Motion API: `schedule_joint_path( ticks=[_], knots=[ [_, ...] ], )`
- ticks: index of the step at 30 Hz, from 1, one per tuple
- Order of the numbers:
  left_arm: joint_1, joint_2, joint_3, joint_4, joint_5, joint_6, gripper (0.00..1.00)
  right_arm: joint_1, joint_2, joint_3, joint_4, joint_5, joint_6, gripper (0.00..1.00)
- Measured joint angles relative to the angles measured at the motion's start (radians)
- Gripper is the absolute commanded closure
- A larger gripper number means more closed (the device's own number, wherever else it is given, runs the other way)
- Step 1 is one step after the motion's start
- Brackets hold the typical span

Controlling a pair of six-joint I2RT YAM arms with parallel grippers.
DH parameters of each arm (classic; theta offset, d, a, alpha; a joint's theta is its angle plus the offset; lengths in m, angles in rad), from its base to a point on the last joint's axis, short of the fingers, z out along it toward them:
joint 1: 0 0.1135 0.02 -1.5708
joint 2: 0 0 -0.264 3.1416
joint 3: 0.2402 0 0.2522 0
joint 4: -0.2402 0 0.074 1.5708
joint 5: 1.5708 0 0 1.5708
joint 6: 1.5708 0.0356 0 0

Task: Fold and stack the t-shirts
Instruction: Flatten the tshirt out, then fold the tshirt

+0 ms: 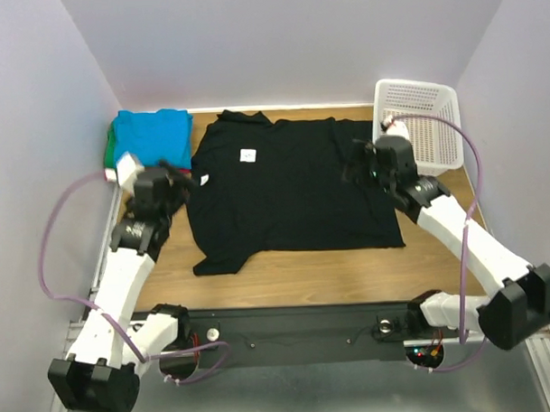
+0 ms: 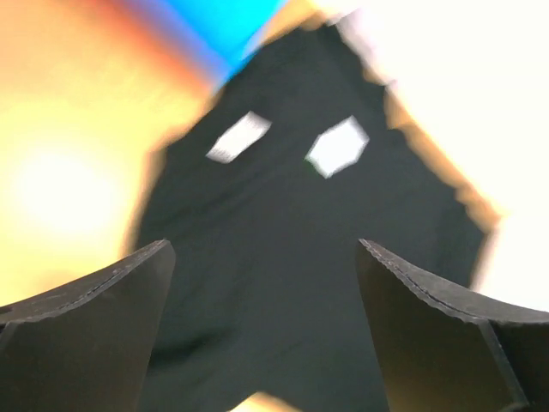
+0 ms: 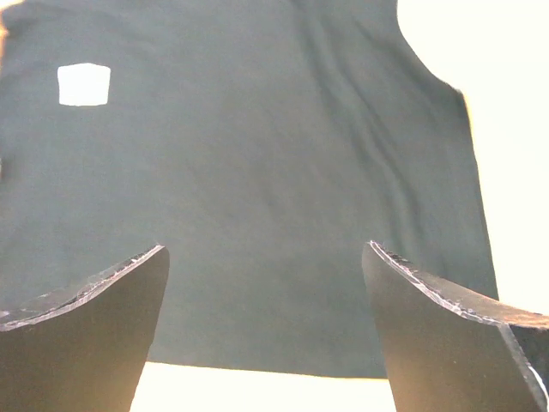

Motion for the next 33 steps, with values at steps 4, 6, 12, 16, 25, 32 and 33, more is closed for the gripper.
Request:
schedule_joint_path(
  ticks=[4, 6, 12, 16, 25, 32, 33],
  knots=[
    [0.008, -0.066, -0.297, -0.097, 0.005, -0.122, 0.02, -0.018, -0.153, -0.227, -0.047, 0.048, 0.108, 0.00],
    [0.011, -0.078, -0.399, -0.132, 0.035, -0.170, 0.02, -0.018, -0.207, -0.294, -0.064, 0.057, 0.142, 0.00],
    [0.012, -0.135, -0.473, -0.146, 0.086, -0.274, 0.02, -0.018, -0.263, -0.353, -0.068, 0.072, 0.190, 0.00],
    [0.012, -0.107, -0.483, -0.117, 0.130, -0.289, 0.11, -0.018, -0.221, -0.362, -0.070, 0.072, 0.219, 0.00],
    [0.012, -0.115, -0.488, -0.119, 0.218, -0.296, 0.12, -0.018, -0.190, -0.362, -0.070, 0.073, 0.240, 0.00],
    [0.012, -0.137, -0.491, -0.119, 0.222, -0.311, 0.47, -0.018, -0.188, -0.362, -0.070, 0.078, 0.242, 0.00],
    [0.012, -0.129, -0.491, -0.119, 0.220, -0.309, 0.51, -0.018, -0.188, -0.362, -0.070, 0.078, 0.242, 0.00]
  ],
)
